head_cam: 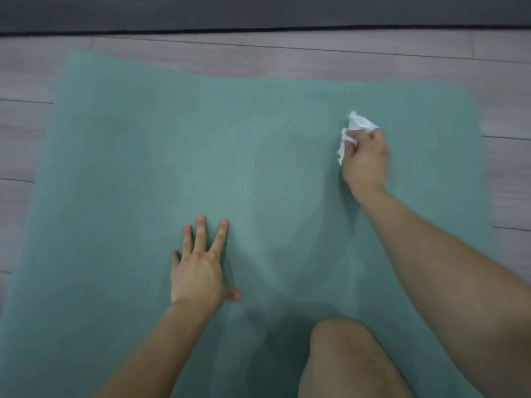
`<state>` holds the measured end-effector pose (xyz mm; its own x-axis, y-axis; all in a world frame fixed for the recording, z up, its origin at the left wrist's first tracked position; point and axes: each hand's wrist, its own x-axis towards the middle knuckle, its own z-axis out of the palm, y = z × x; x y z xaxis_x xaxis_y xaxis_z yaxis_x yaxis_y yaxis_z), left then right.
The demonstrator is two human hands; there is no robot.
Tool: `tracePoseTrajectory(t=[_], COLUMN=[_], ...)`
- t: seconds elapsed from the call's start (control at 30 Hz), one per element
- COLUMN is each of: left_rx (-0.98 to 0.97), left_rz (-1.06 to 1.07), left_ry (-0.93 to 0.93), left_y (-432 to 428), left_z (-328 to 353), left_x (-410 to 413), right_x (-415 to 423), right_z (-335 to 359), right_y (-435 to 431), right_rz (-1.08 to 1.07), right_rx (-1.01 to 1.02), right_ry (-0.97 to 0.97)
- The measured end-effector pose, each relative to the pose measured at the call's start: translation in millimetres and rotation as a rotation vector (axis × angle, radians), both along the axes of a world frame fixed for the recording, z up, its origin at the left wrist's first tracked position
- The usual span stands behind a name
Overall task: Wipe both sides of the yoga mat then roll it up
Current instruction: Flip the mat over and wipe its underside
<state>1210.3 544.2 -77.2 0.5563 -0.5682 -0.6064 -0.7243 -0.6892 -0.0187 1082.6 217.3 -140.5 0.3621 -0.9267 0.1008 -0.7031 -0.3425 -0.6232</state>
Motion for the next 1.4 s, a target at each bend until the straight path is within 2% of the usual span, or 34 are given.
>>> tracePoseTrajectory(t=[0.07, 0.13, 0.2, 0.27, 0.33, 0.37, 0.43, 0.57, 0.7, 0.77, 0.8, 0.87, 0.97, 1.07, 1.13, 1.23, 1.3, 1.37, 1.4], left_rx=[0.004, 0.012, 0.0, -0.017, -0.024, -0.025, -0.024, -0.025, -0.019, -0.019, -0.02, -0.025, -0.035, -0.053, -0.064, -0.071, -0.079, -0.109, -0.132], left_rz=[-0.008, -0.006, -0.005, -0.01, -0.021, -0.023, -0.022, -0.024, -0.022, -0.023, -0.028, -0.039, -0.045, -0.057, -0.076, -0.069, -0.059, -0.042, -0.029], left_ry=[-0.03, -0.041, -0.042, -0.044, -0.056, -0.06, -0.056, -0.062, -0.077, -0.088, -0.091, -0.096, -0.092, -0.115, -0.115, -0.127, -0.123, -0.124, -0.12], left_y=[-2.7, -6.5, -6.0, -3.5, -2.2, -1.8, -1.6, -2.5, -4.8, -6.0, -6.6, -6.8, -5.8, -1.9, -0.3, 1.0, 1.9, 4.4, 6.8], left_z=[-4.9, -5.3, -5.5, -7.8, -9.0, -9.5, -10.0, -7.7, -6.4, -7.2, -8.0, -8.3, -5.6, -7.7, -10.2, -12.0, -12.4, -11.6, -9.8], left_x=[-2.9, -1.4, 0.6, 2.3, 3.1, 4.0, 5.1, 5.2, 4.2, 3.2, 3.2, 3.7, 4.4, 7.1, 9.3, 9.1, 9.3, 9.0, 8.0], right_x=[12.2, 46.8, 84.4, 109.8, 108.9, 101.6, 78.6, 7.7, 14.7, 36.4, 47.5, 73.1, 104.5, 94.8, 67.9, 14.0, 5.4, 24.6, 36.1], right_z=[-5.7, -9.8, -17.0, -19.9, -12.8, -10.6, -8.3, -10.7, -11.2, -8.5, -9.0, -12.3, -15.5, -15.0, -12.6, -9.3, -13.2, -15.4, -15.3], right_y=[10.7, 46.9, 100.8, 152.0, 167.5, 155.9, 116.3, 30.5, 36.4, 51.3, 63.0, 100.6, 163.8, 160.0, 123.2, 76.9, 74.7, 98.2, 118.8], right_rz=[-0.215, -0.278, -0.049, 0.36, 0.723, 0.799, 0.731, 0.067, -0.173, -0.184, -0.12, 0.104, 0.412, 0.635, 0.546, 0.167, 0.015, 0.005, 0.077], right_rx=[0.004, -0.004, -0.031, -0.023, 0.008, -0.007, -0.032, 0.013, 0.006, -0.025, -0.026, -0.01, -0.037, -0.058, -0.088, -0.056, -0.041, -0.043, -0.034], right_ry=[-0.023, -0.07, -0.134, -0.096, -0.062, -0.08, -0.131, -0.051, 0.023, 0.015, -0.014, -0.084, -0.063, -0.015, -0.023, -0.038, -0.037, -0.036, -0.024])
